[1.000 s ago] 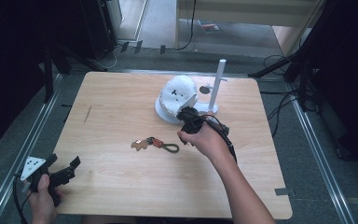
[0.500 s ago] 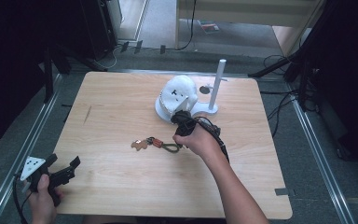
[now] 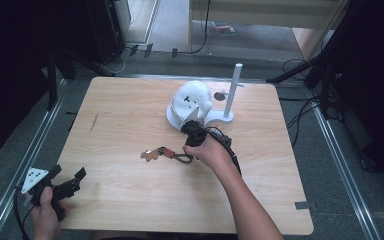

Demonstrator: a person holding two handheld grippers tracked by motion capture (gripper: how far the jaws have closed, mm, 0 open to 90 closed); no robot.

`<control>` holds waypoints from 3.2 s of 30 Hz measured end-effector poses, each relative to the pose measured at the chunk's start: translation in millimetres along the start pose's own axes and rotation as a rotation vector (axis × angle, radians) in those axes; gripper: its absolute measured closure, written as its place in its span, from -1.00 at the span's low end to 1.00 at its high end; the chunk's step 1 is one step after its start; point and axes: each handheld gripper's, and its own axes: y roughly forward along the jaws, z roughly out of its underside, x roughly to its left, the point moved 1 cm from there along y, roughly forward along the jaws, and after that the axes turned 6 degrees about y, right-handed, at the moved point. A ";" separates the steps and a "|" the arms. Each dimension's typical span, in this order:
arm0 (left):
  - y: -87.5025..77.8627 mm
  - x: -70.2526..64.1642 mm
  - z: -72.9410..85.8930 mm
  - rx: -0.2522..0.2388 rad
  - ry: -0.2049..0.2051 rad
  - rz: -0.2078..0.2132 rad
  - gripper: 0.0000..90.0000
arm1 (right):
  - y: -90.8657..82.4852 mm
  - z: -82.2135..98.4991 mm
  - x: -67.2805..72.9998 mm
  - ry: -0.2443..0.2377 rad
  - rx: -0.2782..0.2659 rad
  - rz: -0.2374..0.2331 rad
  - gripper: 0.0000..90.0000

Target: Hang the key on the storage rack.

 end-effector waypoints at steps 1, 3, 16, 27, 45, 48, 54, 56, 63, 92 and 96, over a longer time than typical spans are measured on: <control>0.0 -0.1 0.0 0.000 -0.001 -0.001 -0.84 | 0.8 -0.2 0.0 -0.002 0.002 -0.001 0.42; 0.0 -0.2 0.0 0.002 0.001 -0.002 -0.84 | 2.1 -0.6 0.5 -0.005 0.006 -0.007 0.42; 0.0 -0.4 0.1 -0.003 0.000 0.000 -0.84 | 13.4 -4.6 4.5 -0.020 0.023 0.008 0.45; 0.0 -0.5 0.0 -0.002 0.003 -0.001 -0.84 | 16.6 -7.4 6.2 -0.018 0.022 0.015 0.49; -0.1 -0.5 0.1 -0.003 0.002 0.000 -0.84 | 23.8 -8.2 16.6 -0.108 0.042 0.027 0.59; -0.3 -0.4 0.1 -0.001 0.004 0.000 -0.84 | 23.6 -5.9 18.7 -0.133 0.049 0.048 0.69; -0.5 -0.5 0.1 0.000 0.006 -0.001 -0.84 | 23.7 -0.2 17.3 -0.214 0.046 0.068 0.81; -0.5 -0.5 0.2 -0.001 0.006 -0.001 -0.84 | 23.9 0.8 17.1 -0.219 0.045 0.071 0.85; -0.6 -0.5 0.2 -0.001 0.003 0.000 -0.84 | 21.9 3.3 14.0 -0.213 0.017 0.107 0.94; 0.0 -0.7 0.0 0.002 0.003 -0.003 -0.84 | -97.0 7.6 -27.5 -0.113 -0.075 0.097 0.95; 0.2 -0.8 0.0 -0.001 0.001 -0.004 -0.84 | -108.8 6.9 -28.8 -0.110 -0.082 0.107 0.95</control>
